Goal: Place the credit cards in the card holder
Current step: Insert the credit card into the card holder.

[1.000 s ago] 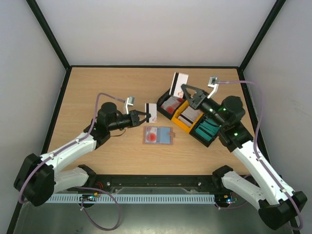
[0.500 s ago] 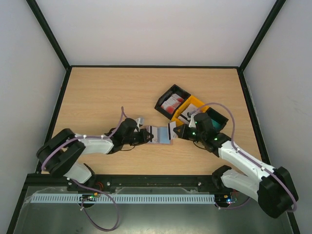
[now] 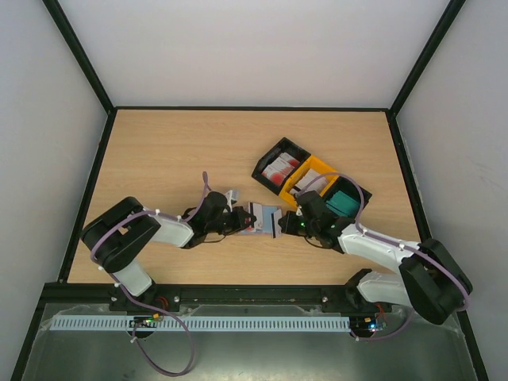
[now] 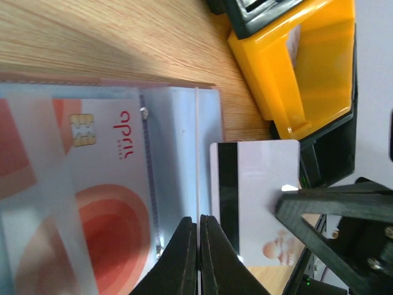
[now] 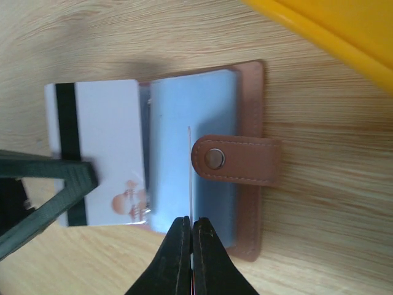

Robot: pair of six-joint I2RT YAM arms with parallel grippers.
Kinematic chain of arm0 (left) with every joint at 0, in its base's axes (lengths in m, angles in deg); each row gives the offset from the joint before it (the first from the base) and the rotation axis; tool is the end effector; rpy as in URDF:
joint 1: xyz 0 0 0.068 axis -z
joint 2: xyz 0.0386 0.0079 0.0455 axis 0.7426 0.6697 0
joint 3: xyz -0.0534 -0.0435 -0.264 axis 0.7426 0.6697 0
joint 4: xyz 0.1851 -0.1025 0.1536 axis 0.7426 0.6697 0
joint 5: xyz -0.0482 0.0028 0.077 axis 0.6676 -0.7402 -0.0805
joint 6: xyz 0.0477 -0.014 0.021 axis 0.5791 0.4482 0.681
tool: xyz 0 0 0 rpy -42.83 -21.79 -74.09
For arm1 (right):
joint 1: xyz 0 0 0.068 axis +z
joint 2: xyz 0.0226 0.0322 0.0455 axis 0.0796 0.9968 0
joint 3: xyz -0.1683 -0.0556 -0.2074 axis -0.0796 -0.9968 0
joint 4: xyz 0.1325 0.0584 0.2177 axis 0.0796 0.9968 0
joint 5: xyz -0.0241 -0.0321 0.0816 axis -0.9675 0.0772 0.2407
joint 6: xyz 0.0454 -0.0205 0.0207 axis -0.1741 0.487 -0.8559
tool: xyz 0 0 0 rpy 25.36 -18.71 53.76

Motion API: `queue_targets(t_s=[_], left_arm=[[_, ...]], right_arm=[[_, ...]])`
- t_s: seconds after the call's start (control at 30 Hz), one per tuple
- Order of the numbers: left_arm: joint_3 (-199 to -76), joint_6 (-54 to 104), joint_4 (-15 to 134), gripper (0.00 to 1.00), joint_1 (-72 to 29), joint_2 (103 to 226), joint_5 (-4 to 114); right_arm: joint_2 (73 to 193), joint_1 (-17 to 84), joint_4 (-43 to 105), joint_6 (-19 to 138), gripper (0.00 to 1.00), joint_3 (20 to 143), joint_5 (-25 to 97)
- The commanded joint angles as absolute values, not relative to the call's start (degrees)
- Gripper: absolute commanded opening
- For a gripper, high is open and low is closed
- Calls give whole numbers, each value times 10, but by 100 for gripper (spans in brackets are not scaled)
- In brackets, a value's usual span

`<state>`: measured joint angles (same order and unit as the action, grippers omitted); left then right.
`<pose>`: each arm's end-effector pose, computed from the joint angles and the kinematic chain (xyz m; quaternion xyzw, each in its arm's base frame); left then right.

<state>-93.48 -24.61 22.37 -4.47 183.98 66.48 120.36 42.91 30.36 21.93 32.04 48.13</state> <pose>0.2015 -0.2075 0.1255 -0.0439 0.8459 -0.4939 0.1965 0.1682 0.1484 0.1655 -0.0240 0.9042 0.3805 0.1928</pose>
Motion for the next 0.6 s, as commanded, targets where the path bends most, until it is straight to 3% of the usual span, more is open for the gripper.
queue_targets(t_s=[0.0,0.57], left_arm=[[-927,-251,183,3,-45,1842,669],[-903,-291,154,3,-44,1862,646]], right_arm=[[1220,432,283,224,2,316,417],[1233,432,336,220,2,323,372]])
